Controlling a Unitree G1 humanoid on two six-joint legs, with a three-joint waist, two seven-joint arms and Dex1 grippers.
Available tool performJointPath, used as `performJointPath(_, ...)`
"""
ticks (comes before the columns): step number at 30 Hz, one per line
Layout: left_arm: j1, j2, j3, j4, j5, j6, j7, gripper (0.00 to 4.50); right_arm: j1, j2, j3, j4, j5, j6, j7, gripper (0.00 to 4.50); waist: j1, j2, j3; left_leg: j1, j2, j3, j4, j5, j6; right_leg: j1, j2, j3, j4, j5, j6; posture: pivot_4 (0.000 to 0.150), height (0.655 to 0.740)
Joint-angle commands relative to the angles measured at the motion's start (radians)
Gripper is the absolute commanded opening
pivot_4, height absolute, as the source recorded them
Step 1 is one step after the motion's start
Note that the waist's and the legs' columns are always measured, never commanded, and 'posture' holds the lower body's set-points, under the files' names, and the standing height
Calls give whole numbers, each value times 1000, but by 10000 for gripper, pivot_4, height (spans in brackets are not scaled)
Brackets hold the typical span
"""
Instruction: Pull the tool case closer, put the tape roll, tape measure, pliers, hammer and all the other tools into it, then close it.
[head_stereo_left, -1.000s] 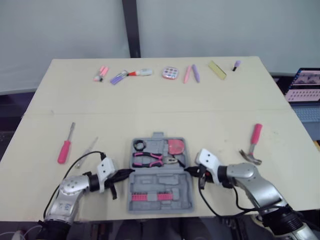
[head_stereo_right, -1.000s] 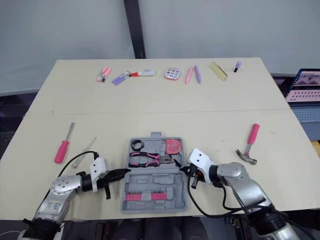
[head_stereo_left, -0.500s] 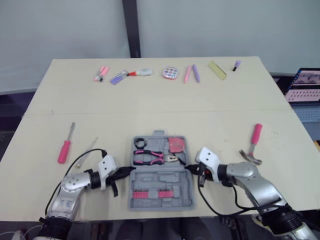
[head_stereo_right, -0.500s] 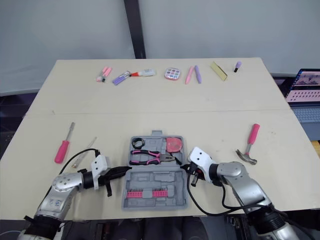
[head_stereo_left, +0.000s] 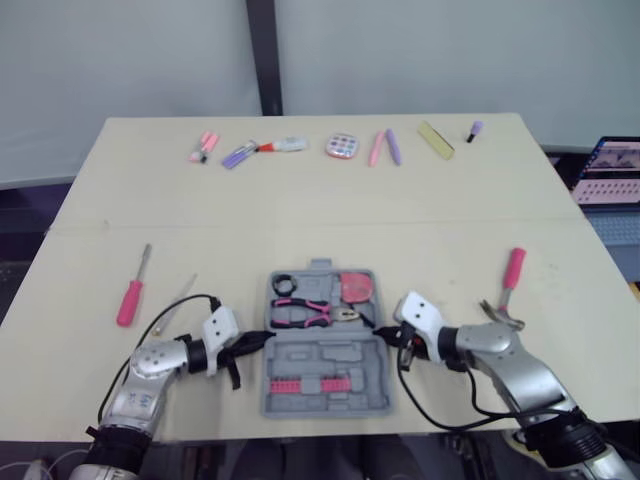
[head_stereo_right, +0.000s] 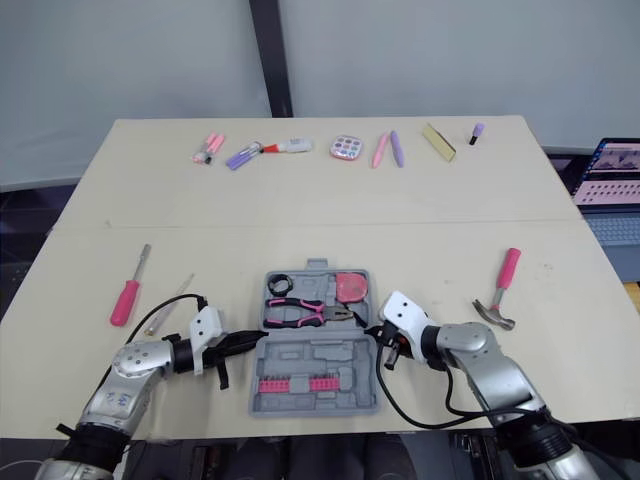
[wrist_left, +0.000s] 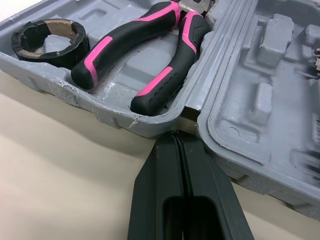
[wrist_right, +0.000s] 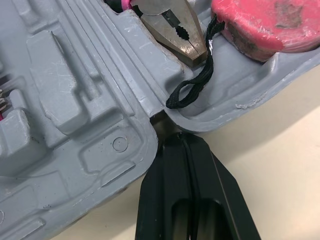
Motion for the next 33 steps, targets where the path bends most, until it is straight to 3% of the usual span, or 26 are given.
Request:
performJointPath(1, -20, -16, -17, -21, -10, -17, -10, 0, -2, 10, -6, -3, -3, 2, -19, 252, 0, 0, 0, 0, 0, 0, 0, 0, 0, 0, 0, 0, 0, 0, 0, 1500, 7400)
performJointPath(33, -26, -29, -14, 4, 6, -31, 2, 0, -24, 31, -11, 21, -12, -5, -29, 252, -2, 0, 0, 0, 0, 0, 0, 0, 0, 0, 0, 0, 0, 0, 0, 1500, 7400)
